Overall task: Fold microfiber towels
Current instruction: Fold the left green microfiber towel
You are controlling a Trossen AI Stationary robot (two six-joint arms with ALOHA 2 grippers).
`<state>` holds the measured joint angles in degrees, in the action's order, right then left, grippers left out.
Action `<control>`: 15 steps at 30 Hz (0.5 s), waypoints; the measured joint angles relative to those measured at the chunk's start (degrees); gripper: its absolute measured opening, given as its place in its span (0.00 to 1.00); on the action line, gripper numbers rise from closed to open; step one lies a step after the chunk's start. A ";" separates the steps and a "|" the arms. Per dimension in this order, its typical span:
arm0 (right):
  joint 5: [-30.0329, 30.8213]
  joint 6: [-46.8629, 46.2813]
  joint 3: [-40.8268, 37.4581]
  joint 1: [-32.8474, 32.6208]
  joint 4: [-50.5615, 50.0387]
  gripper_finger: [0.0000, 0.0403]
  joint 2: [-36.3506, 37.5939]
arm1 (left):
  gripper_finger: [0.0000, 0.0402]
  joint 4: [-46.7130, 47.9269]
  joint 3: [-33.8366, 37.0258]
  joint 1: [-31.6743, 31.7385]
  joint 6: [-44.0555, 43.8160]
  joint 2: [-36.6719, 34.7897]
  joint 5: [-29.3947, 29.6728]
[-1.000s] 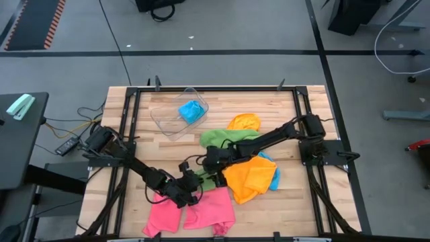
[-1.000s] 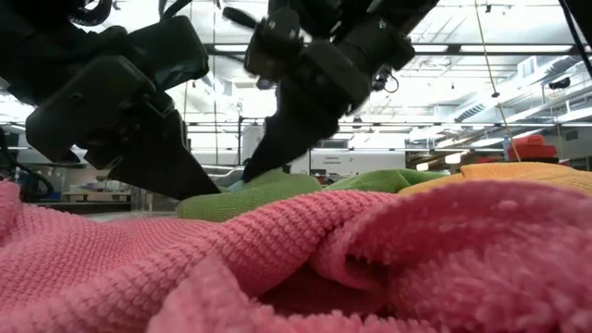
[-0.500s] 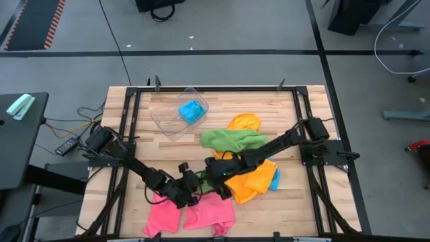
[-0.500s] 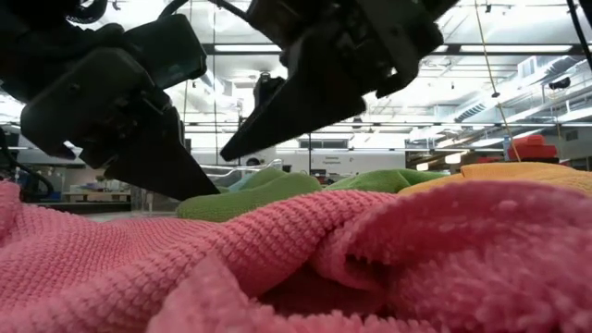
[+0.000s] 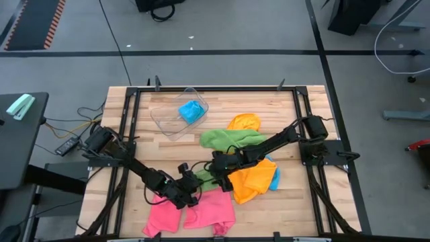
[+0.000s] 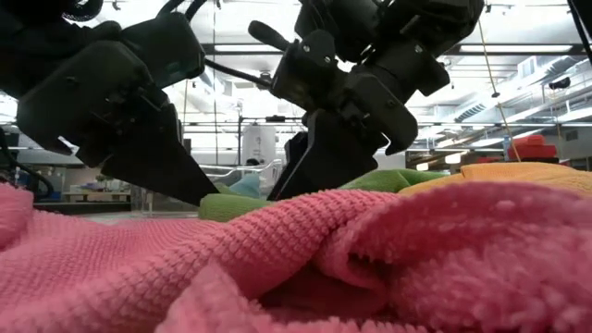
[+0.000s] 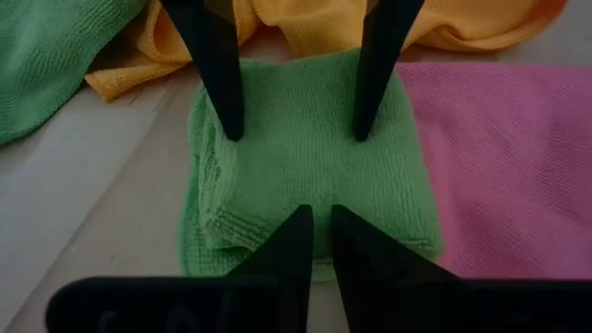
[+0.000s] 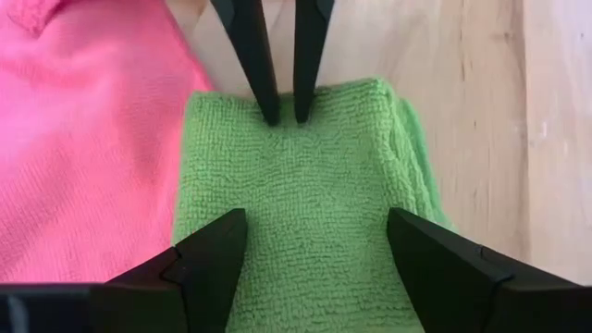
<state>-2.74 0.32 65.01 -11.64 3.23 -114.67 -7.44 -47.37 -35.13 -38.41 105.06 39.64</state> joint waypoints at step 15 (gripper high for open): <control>-0.36 0.44 2.02 -0.14 -0.45 0.68 3.71 | 0.13 0.28 0.00 -0.46 -0.28 0.04 -0.07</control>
<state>-3.10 0.76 67.04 -11.78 2.78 -110.96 -7.16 -47.37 -35.59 -38.69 105.10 39.57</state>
